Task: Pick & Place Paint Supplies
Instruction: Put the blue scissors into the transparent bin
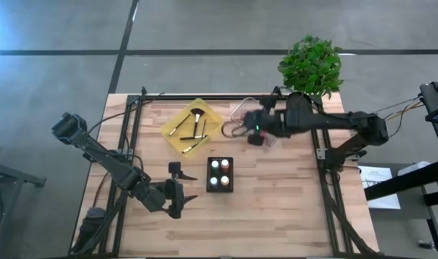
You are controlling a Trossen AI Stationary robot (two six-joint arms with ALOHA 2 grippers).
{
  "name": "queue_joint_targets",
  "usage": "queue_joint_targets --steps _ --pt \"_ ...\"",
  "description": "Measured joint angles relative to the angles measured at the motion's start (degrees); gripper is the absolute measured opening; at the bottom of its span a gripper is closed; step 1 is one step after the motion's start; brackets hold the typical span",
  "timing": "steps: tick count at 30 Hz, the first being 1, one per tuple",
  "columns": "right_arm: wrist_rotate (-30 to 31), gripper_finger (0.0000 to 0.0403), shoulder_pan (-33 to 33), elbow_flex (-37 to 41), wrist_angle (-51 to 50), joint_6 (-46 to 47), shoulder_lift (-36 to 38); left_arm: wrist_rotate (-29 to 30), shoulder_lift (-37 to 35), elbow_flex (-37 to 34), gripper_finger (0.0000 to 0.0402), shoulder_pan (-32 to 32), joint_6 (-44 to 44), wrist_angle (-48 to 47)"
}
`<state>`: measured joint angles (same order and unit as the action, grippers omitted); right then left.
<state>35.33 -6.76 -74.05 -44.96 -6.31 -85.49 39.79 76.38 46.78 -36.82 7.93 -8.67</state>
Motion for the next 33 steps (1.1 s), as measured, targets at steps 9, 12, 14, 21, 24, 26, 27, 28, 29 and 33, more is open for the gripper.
queue_joint_targets --steps 9,12,14,21,24,26,27,28,29,33 --pt "-8.9 0.0008 -9.2 3.2 0.6 -1.6 -1.8 0.0 -0.2 -2.0 0.0287 0.2 1.1 0.1" --pt "-10.0 0.0008 -10.5 5.0 0.6 -1.8 -2.2 0.0 -0.2 -1.8 0.0287 0.2 1.0 0.6" --pt "-10.0 0.0008 -10.9 6.0 1.0 -1.9 -2.4 0.0 -0.3 -1.8 0.0287 0.2 1.0 0.6" --pt "-13.2 0.0008 -11.1 8.3 0.7 -0.8 -2.4 0.0 -0.3 -1.8 0.0287 0.2 0.8 0.8" --pt "-13.8 0.0008 -11.1 8.3 0.6 0.1 -2.4 0.0 -0.3 -1.8 0.0287 0.2 0.5 1.3" --pt "-14.5 0.0008 -11.1 8.3 0.6 0.1 -2.4 0.0 -0.3 -1.8 0.0287 0.2 0.4 1.6" --pt "-14.7 0.0008 -11.1 8.3 0.6 0.1 -2.4 0.0 -0.3 -1.8 0.0287 0.2 0.4 1.7" --pt "-14.8 0.0008 -11.1 8.3 0.6 0.1 -2.4 0.0 -0.3 -1.8 0.0287 0.2 0.4 1.7" --pt "-14.8 0.0008 -11.1 8.3 0.6 0.1 -2.4 0.0 -0.3 -1.8 0.0287 0.2 0.4 1.7" --pt "-14.8 0.0008 -11.1 8.3 0.6 0.2 -2.4 0.0 -0.3 -1.8 0.0287 0.2 0.4 1.7"
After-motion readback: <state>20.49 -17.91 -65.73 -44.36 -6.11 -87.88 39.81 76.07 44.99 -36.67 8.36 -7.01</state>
